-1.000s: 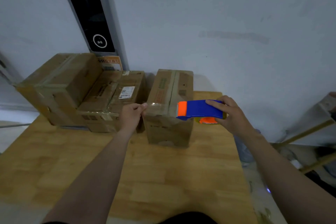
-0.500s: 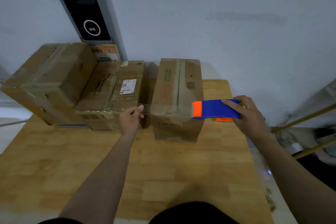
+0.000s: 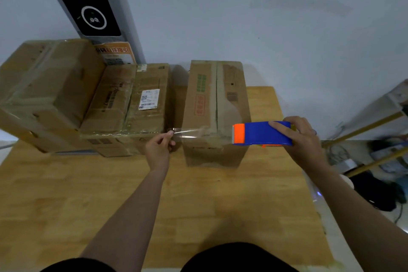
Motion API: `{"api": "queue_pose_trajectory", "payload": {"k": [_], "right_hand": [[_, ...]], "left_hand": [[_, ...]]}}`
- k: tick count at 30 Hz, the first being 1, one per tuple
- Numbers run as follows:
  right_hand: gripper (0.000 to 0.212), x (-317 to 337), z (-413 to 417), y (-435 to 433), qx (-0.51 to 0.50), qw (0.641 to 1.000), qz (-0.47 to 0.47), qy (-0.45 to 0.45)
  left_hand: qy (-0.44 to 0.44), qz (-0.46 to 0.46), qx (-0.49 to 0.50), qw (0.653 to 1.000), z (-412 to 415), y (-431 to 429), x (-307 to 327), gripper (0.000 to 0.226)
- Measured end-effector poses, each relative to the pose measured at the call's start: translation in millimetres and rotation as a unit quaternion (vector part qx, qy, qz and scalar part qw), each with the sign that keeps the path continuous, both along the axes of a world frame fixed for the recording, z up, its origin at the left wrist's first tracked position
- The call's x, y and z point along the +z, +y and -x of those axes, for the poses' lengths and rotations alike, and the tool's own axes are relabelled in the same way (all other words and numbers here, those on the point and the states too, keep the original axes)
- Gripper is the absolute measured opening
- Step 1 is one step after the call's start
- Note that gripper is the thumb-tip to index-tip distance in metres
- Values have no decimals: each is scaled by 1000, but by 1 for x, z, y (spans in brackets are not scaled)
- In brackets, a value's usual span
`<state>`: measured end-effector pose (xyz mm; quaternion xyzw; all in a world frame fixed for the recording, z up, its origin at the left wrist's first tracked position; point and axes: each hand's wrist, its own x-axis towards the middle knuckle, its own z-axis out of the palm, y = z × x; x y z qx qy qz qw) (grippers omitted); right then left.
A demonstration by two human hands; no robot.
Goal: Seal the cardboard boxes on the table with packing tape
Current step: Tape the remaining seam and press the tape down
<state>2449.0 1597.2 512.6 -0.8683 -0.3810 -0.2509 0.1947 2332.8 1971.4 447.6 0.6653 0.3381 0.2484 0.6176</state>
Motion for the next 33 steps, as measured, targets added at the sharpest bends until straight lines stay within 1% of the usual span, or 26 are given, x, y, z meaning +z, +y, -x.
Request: {"api": "queue_pose_trajectory", "payload": {"k": [3,6,8,10,13,15,18,20,21,24,26,27,28,30,31,32,33], "right_hand": [[72,1,0,6,0,1000,6,-1],[74,-3,2,8,-10,1000,23,-7],[75,-6,2,8,-19,999,32,-7],[76,-9,2,11,-26,998,48,-7],[71,-10,0,17,-38,998,57,-14],[69,-11,-2,19,-42,998,45,5],[72,-17,-4,18,-53,997,34,35],[73,-18,-4,18,-57,997,32,38],[73,-18,-3,18,-58,997,33,37],[69,-18,0,19,-65,997,30,33],[67,-19,0,20,-68,997,29,34],[67,-20,0,20,-69,997,29,35],[66,-20,0,20,-69,997,29,37],[62,-20,1,20,-67,997,26,37],[60,-20,2,20,-67,997,25,38],[58,-19,2,20,-68,997,26,40],[57,-19,2,20,-70,996,28,41]], "left_hand": [[2,18,12,1000,-4,3,-7,24],[12,26,5,1000,-8,3,-11,21],[5,33,5,999,-10,0,-10,19],[8,38,8,999,-13,-3,-14,21],[26,41,13,999,-18,-8,-24,24],[55,-13,13,998,-20,-10,-30,28],[103,-105,4,989,-21,-17,-28,27],[137,-152,-6,979,-22,-21,-28,34],[154,-157,-14,975,-23,-22,-31,40],[208,-91,-58,972,-28,-18,-42,62],[229,-57,-64,970,-31,-13,-45,67],[224,-54,-55,972,-33,-10,-44,64],[207,-61,-38,976,-33,-9,-40,57],[146,-88,1,985,-32,-13,-25,40],[114,-90,8,989,-32,-19,-17,38],[87,-78,-1,993,-32,-26,-9,43],[69,-59,-24,996,-33,-34,-2,55]]}}
